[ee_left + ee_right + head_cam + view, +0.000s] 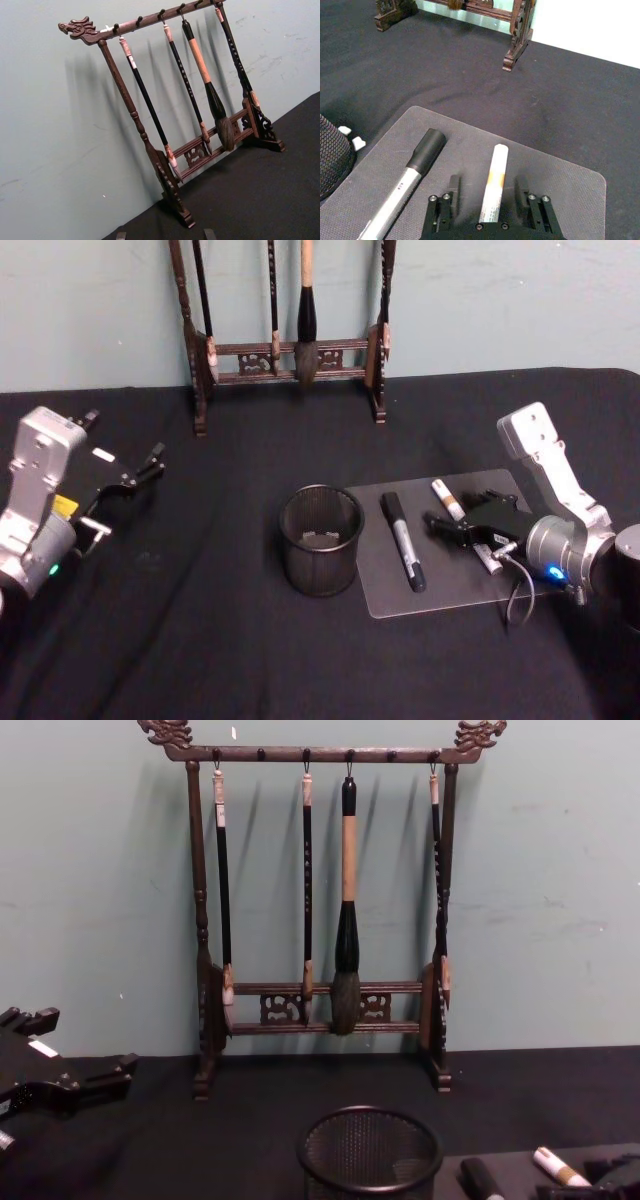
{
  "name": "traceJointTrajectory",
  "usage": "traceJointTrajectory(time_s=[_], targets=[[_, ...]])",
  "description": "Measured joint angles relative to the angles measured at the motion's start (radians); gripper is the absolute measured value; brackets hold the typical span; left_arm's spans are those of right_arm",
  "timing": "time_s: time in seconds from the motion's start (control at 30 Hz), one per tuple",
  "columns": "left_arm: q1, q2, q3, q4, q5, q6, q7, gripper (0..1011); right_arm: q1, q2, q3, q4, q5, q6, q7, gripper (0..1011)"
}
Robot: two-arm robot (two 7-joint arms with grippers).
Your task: Pick up the water-based marker from the table and place it into the pen holder.
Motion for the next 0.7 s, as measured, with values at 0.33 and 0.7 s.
traceJointTrajectory(time_s=[0.33, 0.7], targets=[[0.0, 0.0, 0.0, 0.0, 0.0, 0.0, 0.0, 1001, 0.0, 0.0, 0.0, 0.0, 0.001, 0.0, -0.001, 422], [0.0, 0.0, 0.0, 0.0, 0.0, 0.0, 0.0, 1001, 0.0, 0.0, 0.0, 0.0, 0.002, 0.0, -0.001, 178]])
